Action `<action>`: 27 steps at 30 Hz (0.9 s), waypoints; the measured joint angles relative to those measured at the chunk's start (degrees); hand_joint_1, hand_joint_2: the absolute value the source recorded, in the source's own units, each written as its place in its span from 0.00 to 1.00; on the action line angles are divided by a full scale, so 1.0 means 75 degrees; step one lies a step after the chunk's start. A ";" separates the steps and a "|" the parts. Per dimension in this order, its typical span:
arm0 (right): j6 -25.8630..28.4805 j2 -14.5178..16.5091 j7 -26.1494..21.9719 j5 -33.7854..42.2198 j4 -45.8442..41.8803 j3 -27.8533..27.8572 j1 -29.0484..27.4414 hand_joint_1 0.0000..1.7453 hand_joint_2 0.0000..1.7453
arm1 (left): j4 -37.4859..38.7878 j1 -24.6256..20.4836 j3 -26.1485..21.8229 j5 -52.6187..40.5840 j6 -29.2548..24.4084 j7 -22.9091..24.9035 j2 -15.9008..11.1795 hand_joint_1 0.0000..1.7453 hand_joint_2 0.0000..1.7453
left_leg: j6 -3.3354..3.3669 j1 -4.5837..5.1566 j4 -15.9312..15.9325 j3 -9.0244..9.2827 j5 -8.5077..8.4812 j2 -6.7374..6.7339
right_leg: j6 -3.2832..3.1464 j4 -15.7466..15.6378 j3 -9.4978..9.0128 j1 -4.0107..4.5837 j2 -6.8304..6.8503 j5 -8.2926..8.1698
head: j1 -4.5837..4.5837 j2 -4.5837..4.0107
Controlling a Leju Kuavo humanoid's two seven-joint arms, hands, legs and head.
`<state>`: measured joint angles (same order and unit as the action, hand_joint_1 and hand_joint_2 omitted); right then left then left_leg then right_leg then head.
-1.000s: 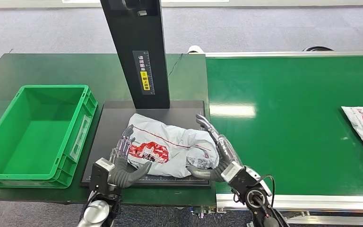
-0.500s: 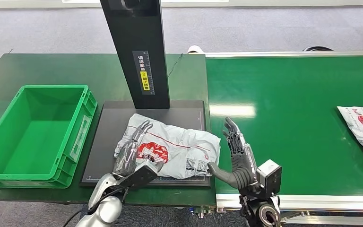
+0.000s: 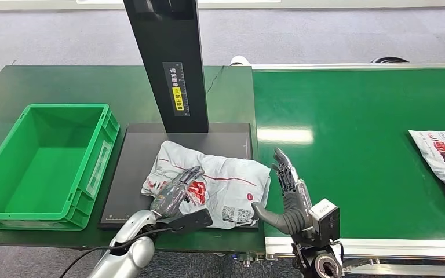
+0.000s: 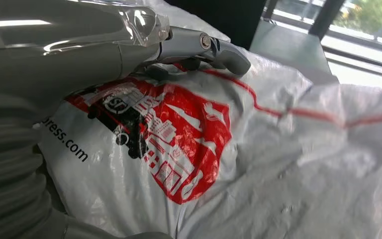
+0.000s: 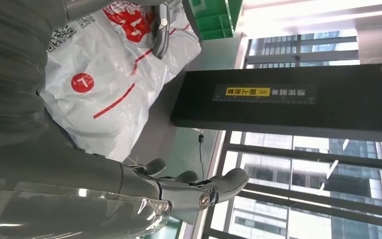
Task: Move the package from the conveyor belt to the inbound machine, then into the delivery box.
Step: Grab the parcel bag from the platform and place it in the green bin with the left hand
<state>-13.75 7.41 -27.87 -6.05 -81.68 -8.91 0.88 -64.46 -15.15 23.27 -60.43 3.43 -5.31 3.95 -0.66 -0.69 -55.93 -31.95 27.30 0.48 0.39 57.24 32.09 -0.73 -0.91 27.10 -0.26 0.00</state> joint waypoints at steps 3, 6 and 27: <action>0.0093 0.0091 0.0009 -0.0112 0.0001 0.0036 -0.0027 0.00 1.00 | 0.0455 -0.0264 0.0085 -0.0181 0.0095 -0.0055 0.0023 1.00 1.00 | 0.0000 0.0002 0.0002 0.0021 0.0000 0.0023 | 0.0004 -0.0001 -0.0032 -0.0001 0.0027 0.0009 | 0.0002 0.0000; 0.0166 0.0179 0.0039 -0.0095 -0.0001 0.0120 -0.0078 0.00 1.00 | 0.0723 -0.0406 0.0088 -0.0174 0.0052 -0.0149 0.0048 1.00 1.00 | 0.0001 0.0006 0.0003 0.0039 0.0000 0.0026 | 0.0005 -0.0003 -0.0058 -0.0004 0.0033 0.0011 | 0.0003 0.0000; 0.0213 0.0298 0.0087 -0.0084 -0.0129 0.0422 -0.0304 0.00 1.00 | 0.0806 -0.0474 0.0016 0.0116 -0.0222 -0.0298 0.0098 1.00 1.00 | 0.0002 0.0006 0.0003 0.0058 -0.0001 0.0025 | 0.0006 -0.0002 -0.0071 -0.0004 0.0032 0.0011 | 0.0001 0.0000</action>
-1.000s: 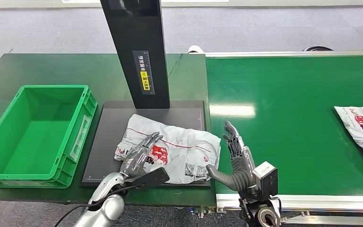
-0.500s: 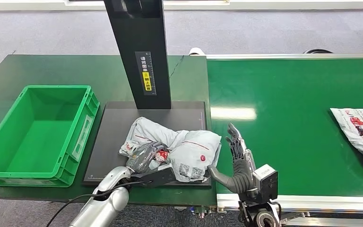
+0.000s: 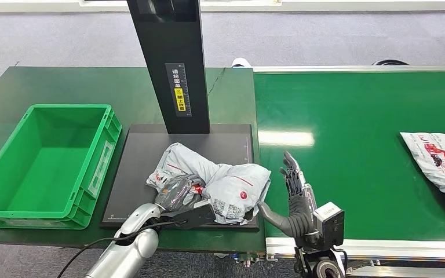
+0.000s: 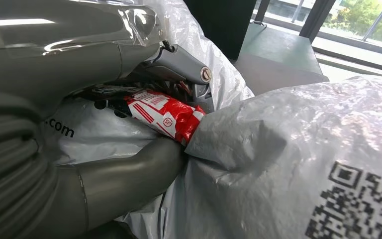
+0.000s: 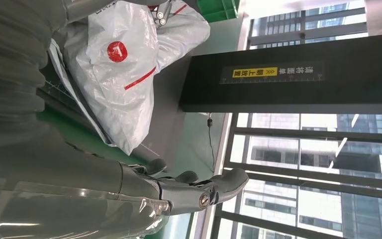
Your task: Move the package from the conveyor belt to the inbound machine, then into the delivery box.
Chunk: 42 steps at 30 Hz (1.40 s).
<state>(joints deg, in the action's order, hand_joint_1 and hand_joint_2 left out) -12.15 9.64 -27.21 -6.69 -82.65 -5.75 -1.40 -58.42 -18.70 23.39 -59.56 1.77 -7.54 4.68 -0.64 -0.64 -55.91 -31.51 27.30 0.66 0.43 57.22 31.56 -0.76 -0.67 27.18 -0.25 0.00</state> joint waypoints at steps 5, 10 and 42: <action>0.0001 0.0017 0.0002 0.0000 -0.0001 0.0013 -0.0001 0.00 1.00 | 0.0001 0.0002 -0.0002 0.0044 -0.0021 -0.0009 0.0001 1.00 1.00 | 0.0000 0.0000 0.0000 -0.0001 0.0000 0.0000 | 0.0000 0.0000 0.0000 0.0000 0.0000 0.0000 | 0.0000 0.0000; 0.0032 0.0023 0.0030 0.0005 -0.0023 0.0035 -0.0048 0.00 1.00 | -0.0106 0.0151 -0.0155 0.0659 -0.0284 -0.0289 0.0018 1.00 1.00 | 0.0000 0.0000 0.0000 -0.0008 0.0000 -0.0003 | 0.0000 0.0000 0.0011 0.0000 -0.0003 0.0000 | 0.0000 0.0000; 0.0375 -0.0018 0.0044 0.0490 -0.0045 0.0142 -0.0166 0.00 1.00 | -0.4179 0.1097 -0.3436 -0.0138 -0.5450 -0.3544 0.0179 1.00 1.00 | -0.0003 -0.0004 -0.0001 -0.0070 0.0000 -0.0007 | -0.0002 0.0004 0.0080 0.0003 -0.0014 0.0000 | -0.0001 0.0000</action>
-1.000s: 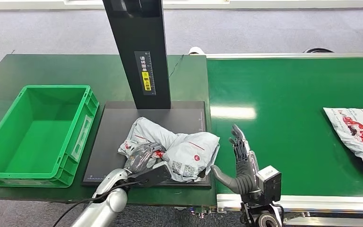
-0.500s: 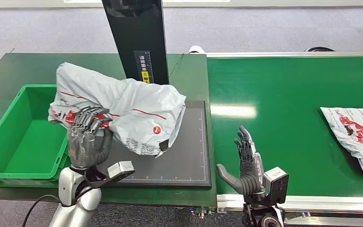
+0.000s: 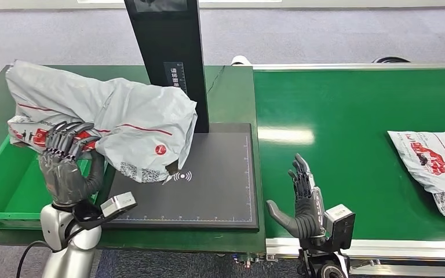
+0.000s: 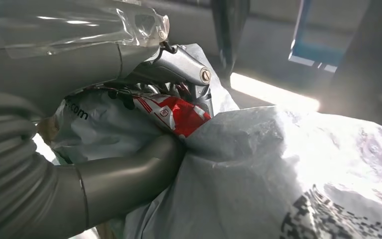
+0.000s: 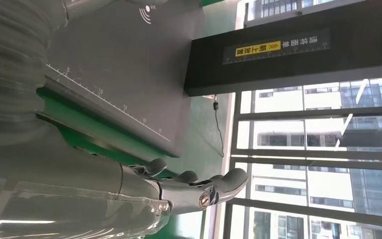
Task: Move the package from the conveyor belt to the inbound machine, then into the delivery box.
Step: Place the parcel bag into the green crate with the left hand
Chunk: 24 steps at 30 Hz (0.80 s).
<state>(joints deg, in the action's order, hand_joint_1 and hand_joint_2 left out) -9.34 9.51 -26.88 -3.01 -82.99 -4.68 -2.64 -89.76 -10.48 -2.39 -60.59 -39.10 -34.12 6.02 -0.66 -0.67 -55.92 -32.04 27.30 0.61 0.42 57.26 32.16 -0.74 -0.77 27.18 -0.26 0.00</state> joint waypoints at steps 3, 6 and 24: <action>0.0066 -0.0002 0.0001 -0.0001 -0.0026 0.0015 -0.0050 0.00 1.00 | -0.0041 -0.0031 -0.0199 -0.0200 0.0011 0.0904 -0.0082 1.00 1.00 | 0.0000 -0.0001 0.0000 0.0001 0.0000 0.0000 | 0.0000 0.0000 0.0003 0.0001 0.0000 0.0000 | 0.0000 0.0000; 0.0082 -0.0017 0.0003 -0.0003 -0.0097 0.0031 -0.0166 0.00 1.00 | 0.0198 -0.0262 -0.0254 -0.0676 0.0344 0.2628 -0.0430 1.00 1.00 | -0.0001 -0.0002 0.0000 0.0001 -0.0001 0.0000 | -0.0001 0.0000 0.0003 0.0002 0.0000 0.0000 | 0.0001 0.0000; -0.0164 -0.0014 0.0126 -0.0353 -0.0208 0.0250 -0.0278 0.00 1.00 | 0.5145 -0.2090 -0.2207 -0.1092 0.2861 0.5658 -0.2653 1.00 1.00 | -0.0009 -0.0007 0.0002 -0.0009 -0.0006 -0.0017 | -0.0004 0.0006 0.0015 0.0007 -0.0012 0.0000 | 0.0004 0.0000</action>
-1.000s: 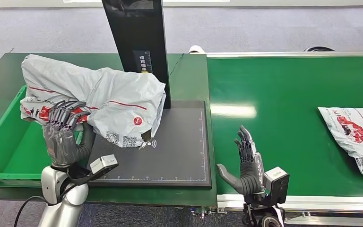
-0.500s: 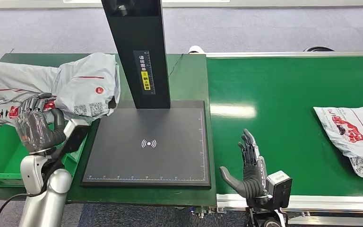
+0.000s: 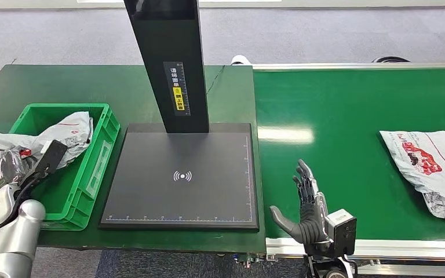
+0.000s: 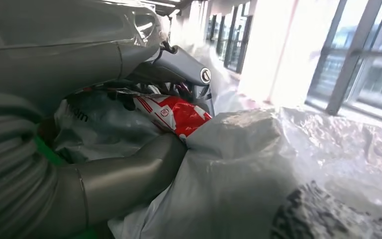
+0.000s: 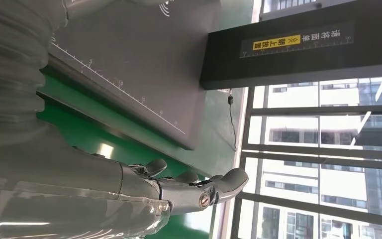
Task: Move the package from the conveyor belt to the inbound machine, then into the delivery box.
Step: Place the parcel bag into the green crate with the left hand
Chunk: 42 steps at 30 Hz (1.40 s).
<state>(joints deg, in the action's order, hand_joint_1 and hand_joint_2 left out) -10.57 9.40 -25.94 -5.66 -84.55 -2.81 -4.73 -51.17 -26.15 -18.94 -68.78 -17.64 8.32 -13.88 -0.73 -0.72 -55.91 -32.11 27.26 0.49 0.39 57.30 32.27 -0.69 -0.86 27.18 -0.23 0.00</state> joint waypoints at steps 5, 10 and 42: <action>-0.0041 0.0005 0.0047 -0.0034 0.0005 0.0014 0.0038 0.00 1.00 | 0.0866 -0.0385 -0.0222 -0.0049 0.0100 0.0200 -0.0217 1.00 1.00 | -0.0002 0.0001 0.0003 0.0014 0.0002 -0.0020 | -0.0004 0.0001 -0.0012 -0.0001 -0.0018 -0.0004 | 0.0000 0.0000; -0.0036 0.0005 0.0116 -0.0069 0.0007 0.0013 0.0107 0.00 1.00 | 0.1425 -0.0625 -0.0433 -0.0054 -0.0315 0.0109 -0.0301 0.64 1.00 | -0.0008 0.0000 0.0012 0.0043 0.0005 -0.0048 | -0.0010 0.0007 -0.0015 0.0001 -0.0049 -0.0006 | -0.0003 0.0000; 0.0160 0.0008 -0.0075 -0.0068 0.0066 -0.0007 0.0241 0.00 1.00 | -0.4248 0.2131 0.1635 0.5317 -0.0913 -0.4491 0.1305 0.00 1.00 | -0.0008 0.0009 0.0014 0.0024 0.0006 -0.0019 | -0.0014 0.0002 -0.0007 -0.0009 -0.0025 0.0000 | -0.0001 0.0000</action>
<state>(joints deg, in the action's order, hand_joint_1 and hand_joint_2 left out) -9.38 9.46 -26.50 -6.16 -84.06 -2.86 -2.92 -83.02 -10.17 -6.68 -28.90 -24.49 -25.37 -4.09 -0.79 -0.65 -55.80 -31.93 27.30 0.34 0.29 57.31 32.22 -0.75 -1.05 27.18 -0.23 0.00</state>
